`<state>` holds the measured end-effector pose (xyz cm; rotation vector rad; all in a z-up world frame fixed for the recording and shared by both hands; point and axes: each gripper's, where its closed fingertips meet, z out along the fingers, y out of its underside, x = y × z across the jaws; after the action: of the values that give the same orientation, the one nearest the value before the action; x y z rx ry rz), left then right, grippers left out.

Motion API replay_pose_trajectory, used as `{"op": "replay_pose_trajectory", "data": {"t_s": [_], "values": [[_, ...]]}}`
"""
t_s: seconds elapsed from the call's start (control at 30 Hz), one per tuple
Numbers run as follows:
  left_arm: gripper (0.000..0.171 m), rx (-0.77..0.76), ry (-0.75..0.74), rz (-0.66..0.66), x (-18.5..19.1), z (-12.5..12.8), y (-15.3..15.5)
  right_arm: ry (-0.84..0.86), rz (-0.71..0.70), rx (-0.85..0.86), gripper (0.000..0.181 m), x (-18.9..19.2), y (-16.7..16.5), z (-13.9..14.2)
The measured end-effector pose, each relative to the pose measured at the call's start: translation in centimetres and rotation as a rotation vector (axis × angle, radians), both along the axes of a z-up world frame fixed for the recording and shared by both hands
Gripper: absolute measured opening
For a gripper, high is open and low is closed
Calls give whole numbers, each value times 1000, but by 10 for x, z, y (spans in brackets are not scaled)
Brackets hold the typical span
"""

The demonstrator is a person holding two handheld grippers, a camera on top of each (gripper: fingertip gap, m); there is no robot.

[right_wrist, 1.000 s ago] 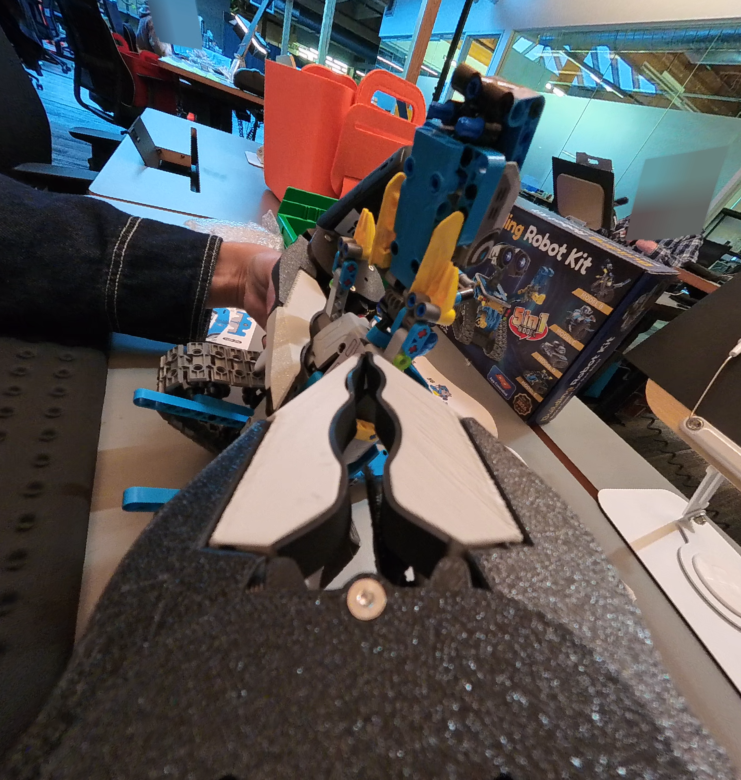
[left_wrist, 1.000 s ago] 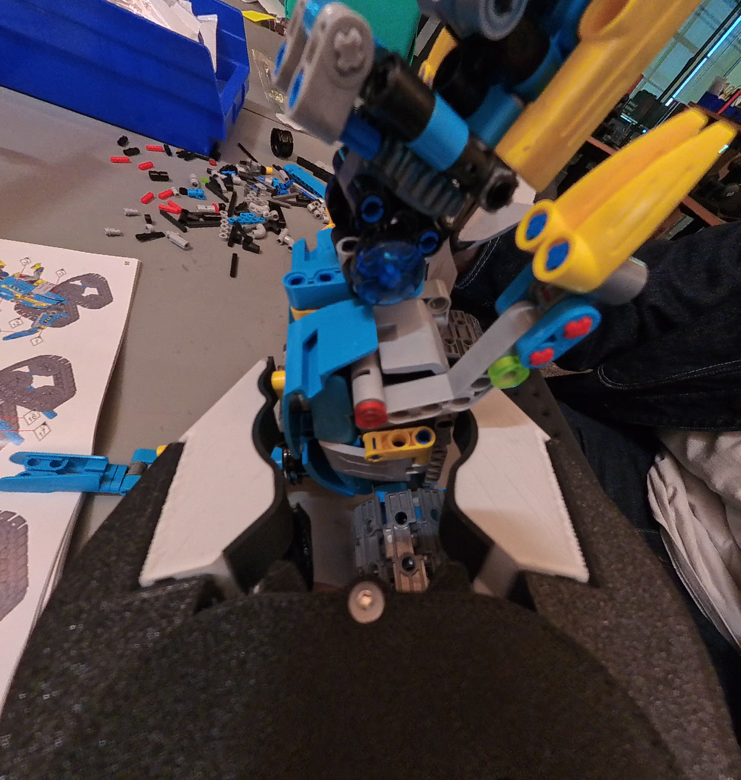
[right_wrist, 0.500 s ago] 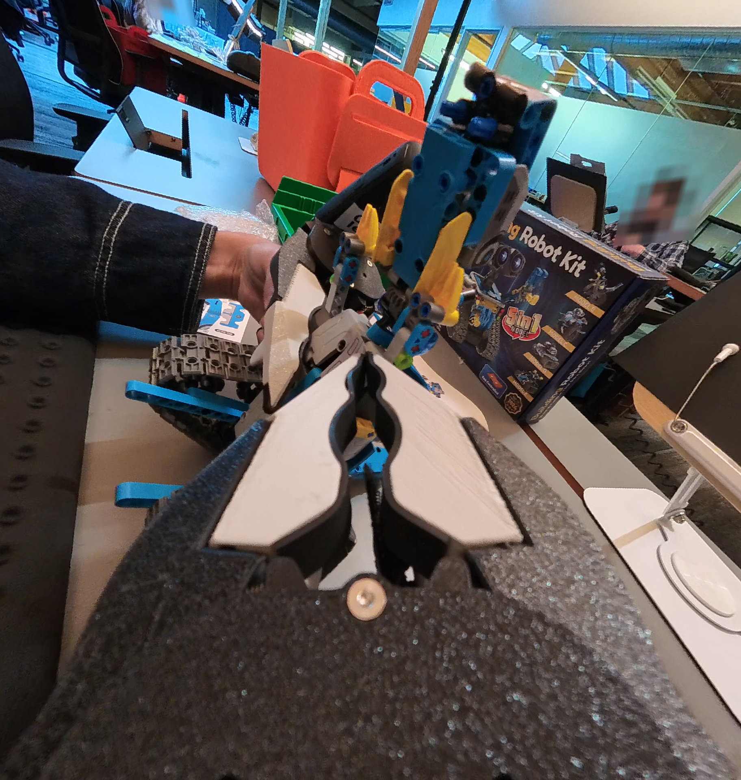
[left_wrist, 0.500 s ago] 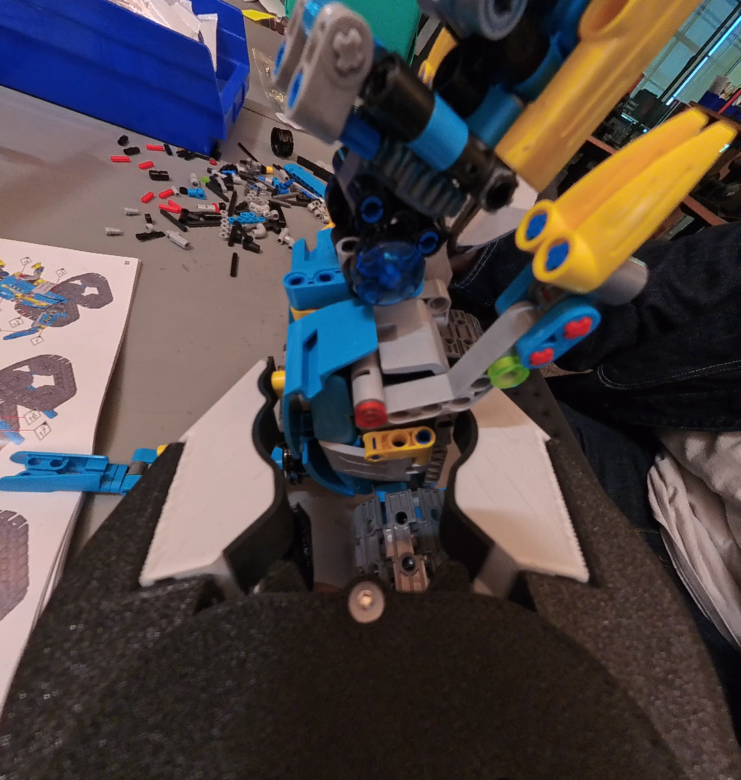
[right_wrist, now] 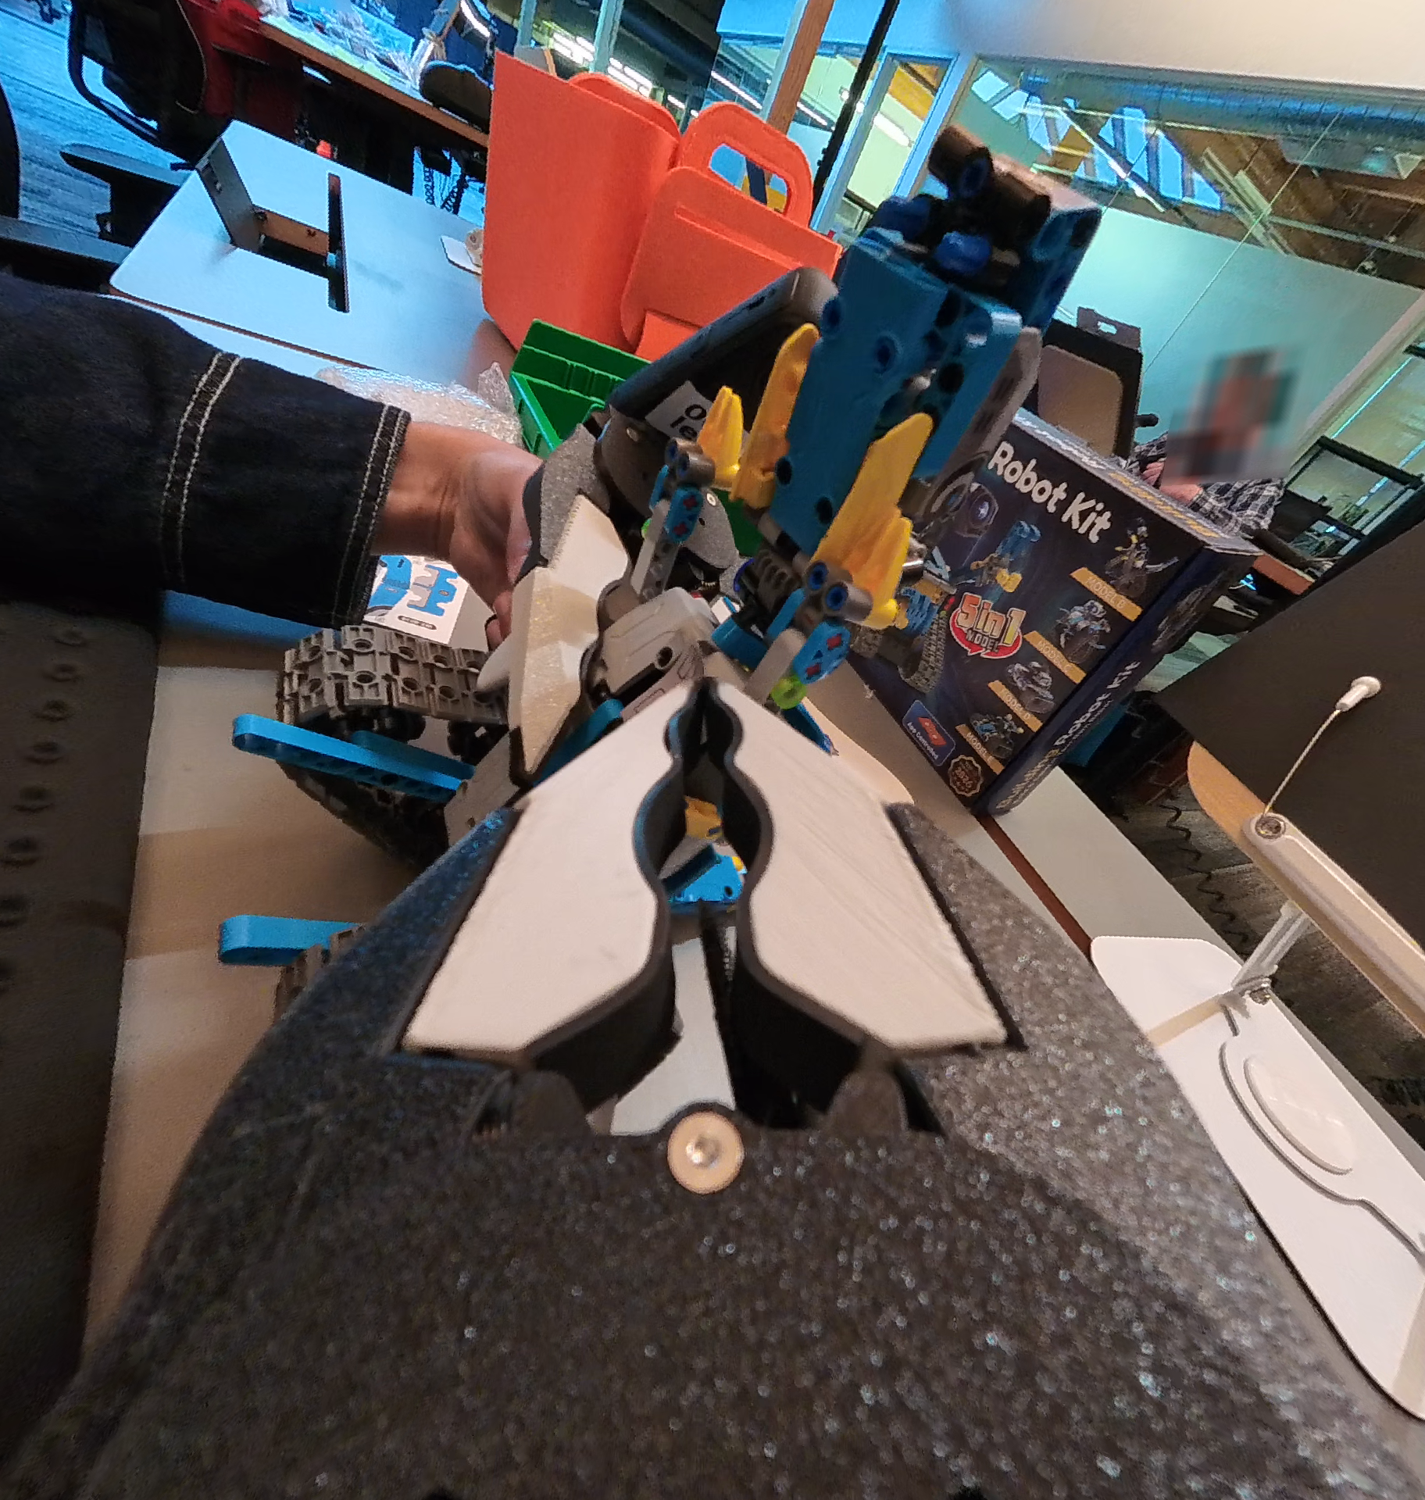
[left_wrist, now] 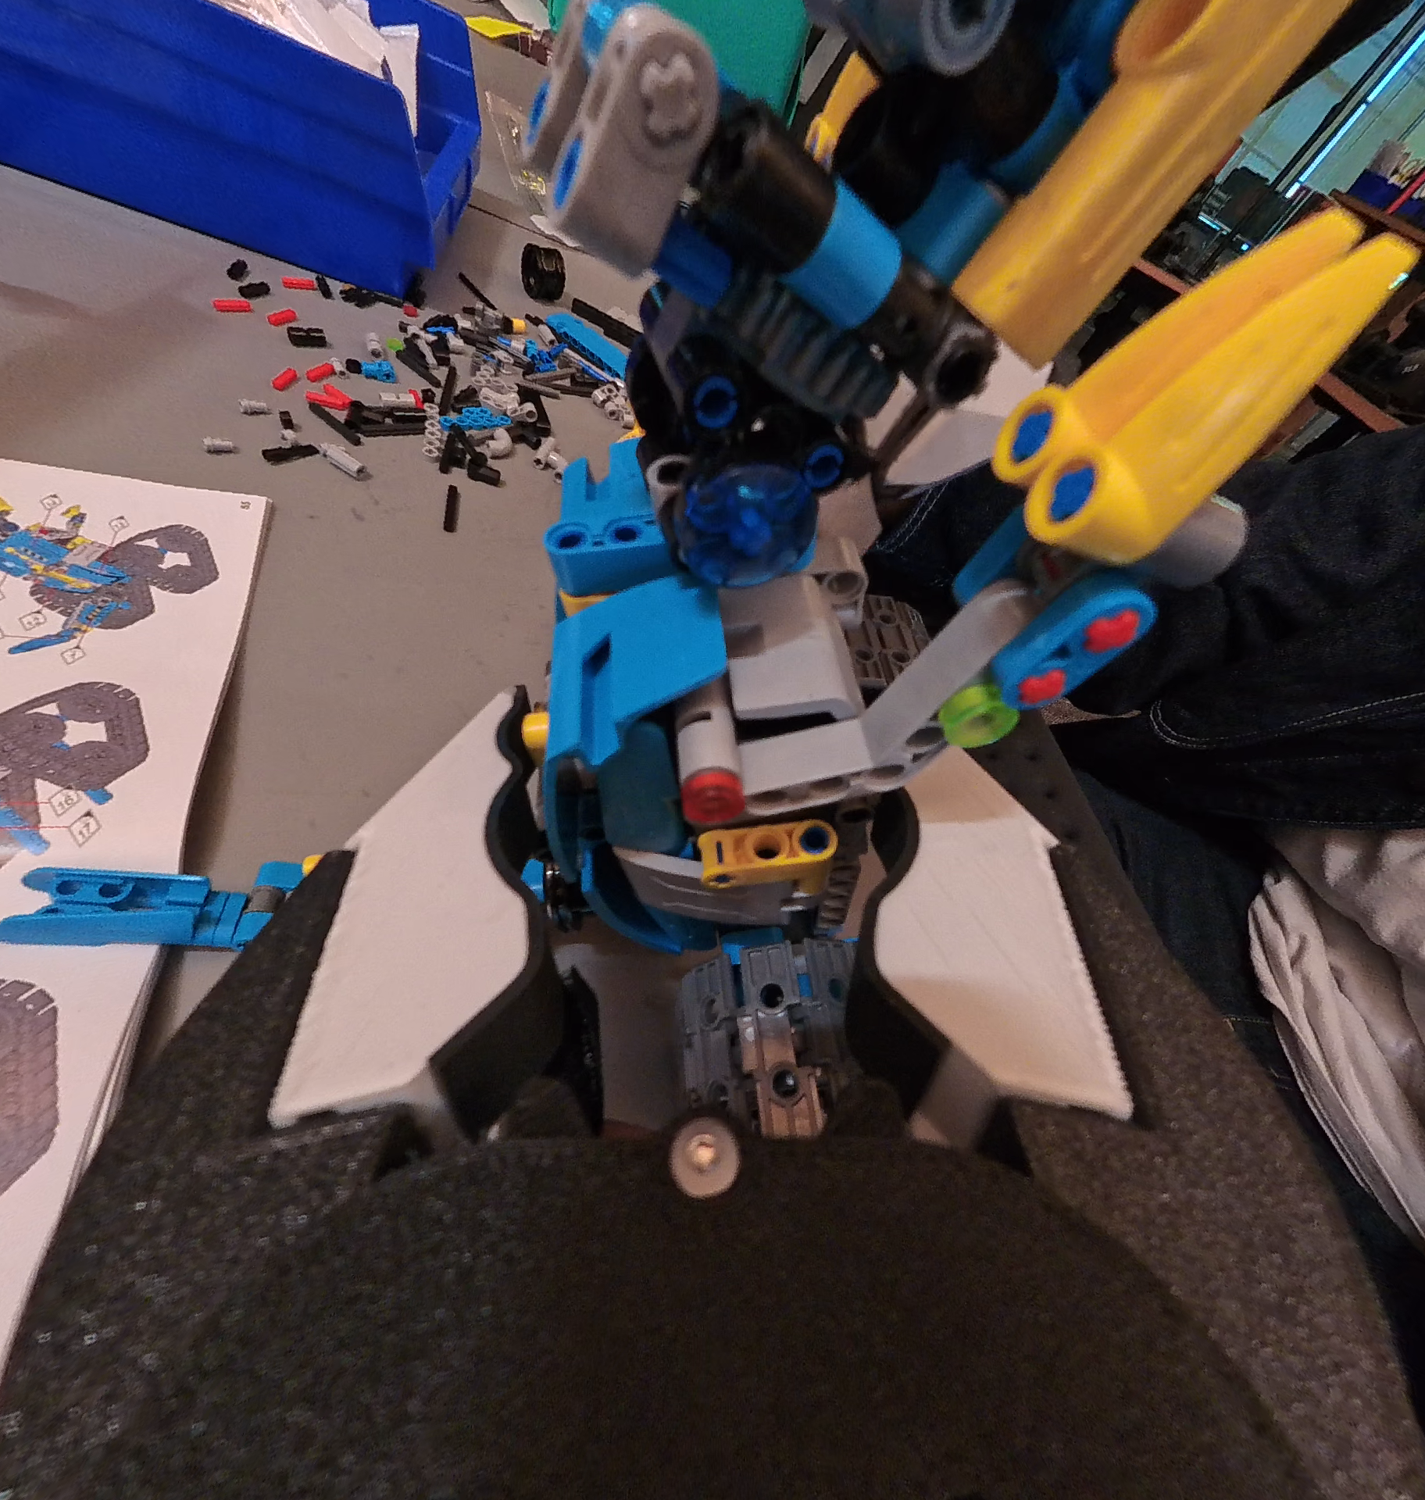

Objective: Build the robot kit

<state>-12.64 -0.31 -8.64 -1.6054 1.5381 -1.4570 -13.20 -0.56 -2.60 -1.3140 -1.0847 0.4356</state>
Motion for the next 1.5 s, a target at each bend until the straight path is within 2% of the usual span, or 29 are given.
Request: {"op": "replay_pose_trajectory", "data": {"t_s": [0.03, 0.13, 0.27, 0.53, 0.6, 0.7, 0.8, 0.93, 1.17, 1.33, 1.47, 1.5], "values": [[84, 1, 0, 0, 0, 0, 0, 1, 2, 2, 0, 0, -1, 0], [84, 0, 2, 2, 0, 0, 0, -4, 21, -8, 15, -3, -4, -1], [84, 2, 3, 2, 0, 0, 0, -16, 23, 5, 18, -3, -6, -1], [84, 2, 2, 2, 0, -1, 1, 53, 13, 77, 34, -2, -17, 18], [84, 4, 4, 4, 0, -1, 1, -4, -1, 109, 37, -11, -18, 9], [84, 12, 4, 7, 0, 0, 0, -117, -43, 129, 49, -18, -13, -10], [84, 18, 7, 8, 0, 0, 0, -195, -51, 154, 60, -24, -15, -18], [84, 21, 7, 7, 0, 0, 0, -231, -60, 219, 55, -31, -22, -18], [84, 41, 9, 3, 1, 0, -2, -185, -45, 72, 63, -30, -16, -21], [84, 41, 8, 3, 1, 0, -3, -196, -72, 96, 67, -32, -14, -21], [84, 36, 11, 4, 1, 0, -2, -202, -77, 85, 66, -31, -15, -22], [84, 35, 11, 4, 1, 0, -2, -201, -67, 76, 60, -31, -16, -22]]}}
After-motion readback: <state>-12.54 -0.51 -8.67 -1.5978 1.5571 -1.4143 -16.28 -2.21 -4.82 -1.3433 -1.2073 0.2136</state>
